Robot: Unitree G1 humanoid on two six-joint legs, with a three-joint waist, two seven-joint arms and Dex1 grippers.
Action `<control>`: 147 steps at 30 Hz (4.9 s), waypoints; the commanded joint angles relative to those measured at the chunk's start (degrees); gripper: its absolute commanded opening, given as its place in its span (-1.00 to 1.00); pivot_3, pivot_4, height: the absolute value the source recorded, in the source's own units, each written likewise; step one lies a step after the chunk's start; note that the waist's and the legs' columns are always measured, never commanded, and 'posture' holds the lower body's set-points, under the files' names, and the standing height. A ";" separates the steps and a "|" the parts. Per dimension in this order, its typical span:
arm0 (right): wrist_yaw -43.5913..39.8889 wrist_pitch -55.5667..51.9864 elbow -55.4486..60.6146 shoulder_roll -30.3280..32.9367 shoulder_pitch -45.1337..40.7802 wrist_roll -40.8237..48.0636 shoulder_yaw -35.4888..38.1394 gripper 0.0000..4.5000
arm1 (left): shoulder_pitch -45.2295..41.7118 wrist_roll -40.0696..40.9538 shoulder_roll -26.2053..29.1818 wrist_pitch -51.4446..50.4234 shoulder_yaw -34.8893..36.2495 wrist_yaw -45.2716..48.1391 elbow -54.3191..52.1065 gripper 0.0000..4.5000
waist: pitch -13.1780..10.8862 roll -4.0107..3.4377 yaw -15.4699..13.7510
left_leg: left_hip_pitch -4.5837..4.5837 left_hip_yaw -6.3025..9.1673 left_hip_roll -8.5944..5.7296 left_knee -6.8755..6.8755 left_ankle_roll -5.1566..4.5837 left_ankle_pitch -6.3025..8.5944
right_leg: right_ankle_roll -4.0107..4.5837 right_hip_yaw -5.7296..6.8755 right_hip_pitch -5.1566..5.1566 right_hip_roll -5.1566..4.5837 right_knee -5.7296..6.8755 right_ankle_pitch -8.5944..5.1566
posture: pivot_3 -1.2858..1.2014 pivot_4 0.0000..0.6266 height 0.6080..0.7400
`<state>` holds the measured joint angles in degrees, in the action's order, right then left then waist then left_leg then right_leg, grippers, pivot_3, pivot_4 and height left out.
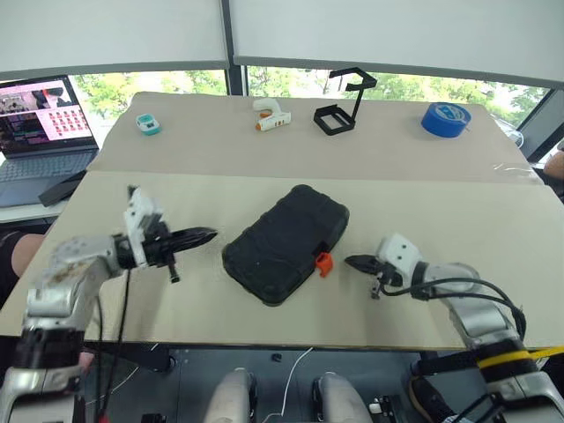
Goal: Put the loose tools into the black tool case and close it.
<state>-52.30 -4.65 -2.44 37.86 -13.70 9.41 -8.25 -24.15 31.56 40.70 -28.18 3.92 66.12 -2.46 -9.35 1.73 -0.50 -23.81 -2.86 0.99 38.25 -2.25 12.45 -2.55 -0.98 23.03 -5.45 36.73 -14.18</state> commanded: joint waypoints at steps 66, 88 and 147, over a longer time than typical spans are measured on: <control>7.82 -22.06 13.98 -8.19 1.74 4.98 1.44 0.41 | -5.35 -20.05 -15.72 -2.61 -22.76 -8.27 8.88 -1.00 | 0.57 -0.41 0.78 | 0.64 0.15 0.03 -0.07 -0.10 0.10 | -0.02 0.01 -0.73 0.06 -0.21 -0.12 | 0.03 -0.52 1.00; 8.17 -16.30 10.48 -14.13 -0.19 5.41 1.05 -0.04 | -5.32 -20.05 -15.65 -2.74 -22.64 -8.11 9.06 -1.00 | 0.75 -0.38 0.95 | 0.62 0.15 0.03 -0.24 -0.16 0.15 | -0.05 0.04 -0.77 0.07 -0.53 -0.10 | 0.03 -0.52 1.00; 3.53 -9.87 13.77 -9.92 3.25 7.54 5.62 -0.44 | -4.62 -20.41 -15.61 -4.51 -23.27 -7.36 8.86 -1.00 | 1.11 -0.40 1.03 | 0.60 0.15 0.02 -0.38 -0.18 0.17 | -0.06 0.03 -0.77 0.02 -0.70 -0.10 | 0.03 -0.52 1.00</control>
<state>-48.04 -17.90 7.89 27.53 -9.78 14.81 -5.65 -32.67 13.37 24.84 -28.79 -14.02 58.14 2.85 -8.25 1.33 0.52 -23.21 -2.71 1.00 37.87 -2.42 12.61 -2.61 -0.96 22.27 -5.43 36.04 -14.29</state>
